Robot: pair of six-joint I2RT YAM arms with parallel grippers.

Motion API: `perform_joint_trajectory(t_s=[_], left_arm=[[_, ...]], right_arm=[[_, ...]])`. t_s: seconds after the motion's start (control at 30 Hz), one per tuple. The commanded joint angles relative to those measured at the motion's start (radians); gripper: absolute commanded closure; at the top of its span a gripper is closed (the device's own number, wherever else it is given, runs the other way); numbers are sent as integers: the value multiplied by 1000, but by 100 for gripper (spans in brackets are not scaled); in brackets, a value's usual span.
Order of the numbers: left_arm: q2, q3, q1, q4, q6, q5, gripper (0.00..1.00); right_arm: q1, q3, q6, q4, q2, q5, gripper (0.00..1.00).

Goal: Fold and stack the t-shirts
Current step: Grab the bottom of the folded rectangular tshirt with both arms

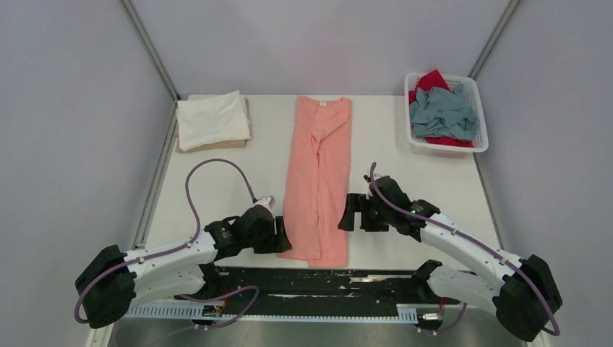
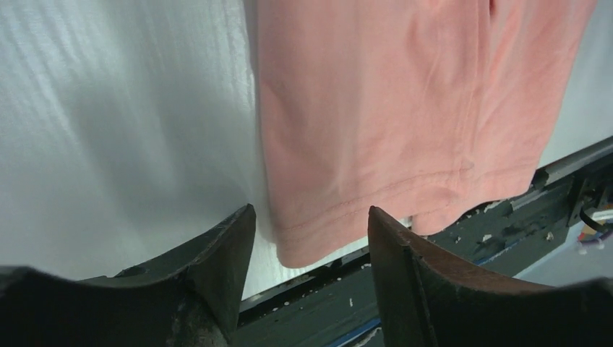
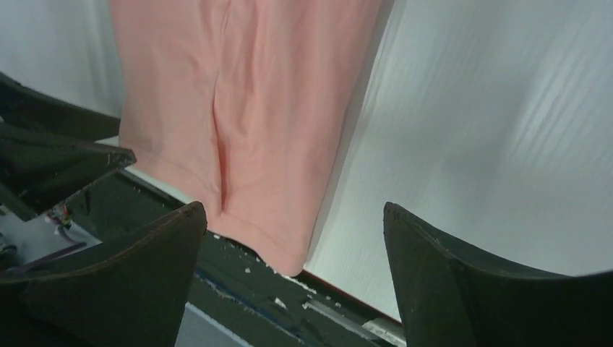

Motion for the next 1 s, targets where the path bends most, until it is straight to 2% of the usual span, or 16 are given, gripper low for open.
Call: perform_joint_trajectory(t_s=[0.0,0.03,0.13,0.17,0.23,0.37,0.53,0.63,0.73,0.8,0.9,0.97], left_arm=[[57,-47,-5,114,-20,71,40],[74,-46,-5,119,-19,79,44],[97,-46,-4,115,-16,91,64],[103,-50,-5,108,-12,97,67],[106,-55,-4,79,-7,88,80],[108,-62,-4,25,3,78,97],[110,-71,-5,45,4,122,98],[115,-66,-4,54,0,128,100],[112,-64,-5,74,0,143,100],[102,-60,-5,80,0,141,100],[80,-44,-5,78,10,141,100],[56,-25,-5,78,22,128,100]], right_arm=[[58,-89,141,-5,-79,-144,12],[77,-107,159,-9,-82,-146,16],[145,-160,235,16,-69,-167,27],[161,-178,262,37,-60,-181,31],[191,-209,294,78,-45,-196,34],[225,-265,353,139,-24,-189,45],[267,-294,386,178,-10,-157,51],[268,-312,402,204,2,-126,63],[269,-323,406,244,4,-74,68],[270,-313,395,256,7,-55,77],[270,-286,364,276,-5,-69,98],[270,-264,343,274,-24,-70,100]])
